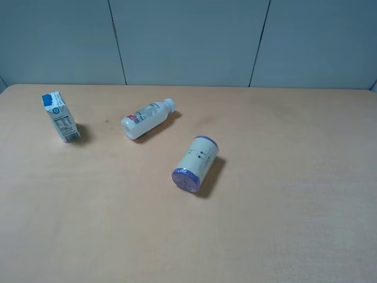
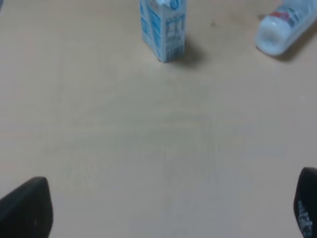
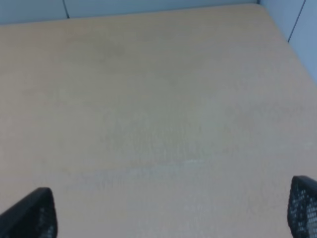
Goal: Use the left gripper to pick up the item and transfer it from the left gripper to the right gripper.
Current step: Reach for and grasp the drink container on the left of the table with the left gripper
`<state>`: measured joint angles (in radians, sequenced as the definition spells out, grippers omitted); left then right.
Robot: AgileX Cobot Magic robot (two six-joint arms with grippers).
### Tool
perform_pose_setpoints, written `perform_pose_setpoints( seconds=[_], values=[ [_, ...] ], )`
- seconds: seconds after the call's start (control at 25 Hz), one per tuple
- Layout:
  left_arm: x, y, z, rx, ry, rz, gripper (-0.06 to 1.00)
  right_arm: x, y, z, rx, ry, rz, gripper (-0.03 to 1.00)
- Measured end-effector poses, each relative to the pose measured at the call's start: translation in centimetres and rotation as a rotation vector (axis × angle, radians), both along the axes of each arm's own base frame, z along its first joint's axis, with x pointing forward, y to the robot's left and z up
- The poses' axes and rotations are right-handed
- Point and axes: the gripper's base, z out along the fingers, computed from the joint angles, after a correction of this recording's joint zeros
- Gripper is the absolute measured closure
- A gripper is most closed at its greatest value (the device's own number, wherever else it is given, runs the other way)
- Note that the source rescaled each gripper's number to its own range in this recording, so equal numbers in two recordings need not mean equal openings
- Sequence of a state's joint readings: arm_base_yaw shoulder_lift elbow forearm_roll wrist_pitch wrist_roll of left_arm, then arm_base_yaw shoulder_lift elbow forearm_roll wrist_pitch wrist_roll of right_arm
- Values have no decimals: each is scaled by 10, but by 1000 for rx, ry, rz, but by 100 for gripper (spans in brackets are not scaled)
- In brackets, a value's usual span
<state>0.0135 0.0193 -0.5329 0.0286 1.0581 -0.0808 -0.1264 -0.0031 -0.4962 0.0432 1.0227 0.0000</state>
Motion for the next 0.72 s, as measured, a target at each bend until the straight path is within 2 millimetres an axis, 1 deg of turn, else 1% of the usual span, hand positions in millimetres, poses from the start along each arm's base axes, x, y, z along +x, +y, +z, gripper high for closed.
perform_pose_setpoints(
  seconds=[0.04, 0.08, 0.12, 0.16, 0.2, 0.24, 0.28, 0.36, 0.48, 0.6, 0.72],
  values=[
    [2, 0, 6, -22, 5, 20, -2, 0, 0, 0, 0, 0, 0, -3],
    [2, 0, 6, -22, 5, 20, -2, 0, 0, 0, 0, 0, 0, -3],
    [4, 1, 11, -38, 13, 36, -2, 0, 0, 0, 0, 0, 0, -3],
    [12, 2, 23, -67, 42, 68, -2, 0, 0, 0, 0, 0, 0, -3],
    [12, 2, 23, -67, 42, 68, -2, 0, 0, 0, 0, 0, 0, -3],
    [23, 3, 36, -86, 103, 96, -2, 0, 0, 0, 0, 0, 0, -3],
    [31, 3, 42, -94, 137, 108, -2, 0, 0, 0, 0, 0, 0, -3],
    [47, 3, 51, -105, 207, 126, -2, 0, 0, 0, 0, 0, 0, -3],
    [78, 4, 62, -122, 301, 151, -2, 0, 0, 0, 0, 0, 0, -3],
    [113, 4, 66, -137, 405, 180, -2, 0, 0, 0, 0, 0, 0, -3],
    [152, 5, 63, -137, 511, 200, -2, 0, 0, 0, 0, 0, 0, -3]
  ],
)
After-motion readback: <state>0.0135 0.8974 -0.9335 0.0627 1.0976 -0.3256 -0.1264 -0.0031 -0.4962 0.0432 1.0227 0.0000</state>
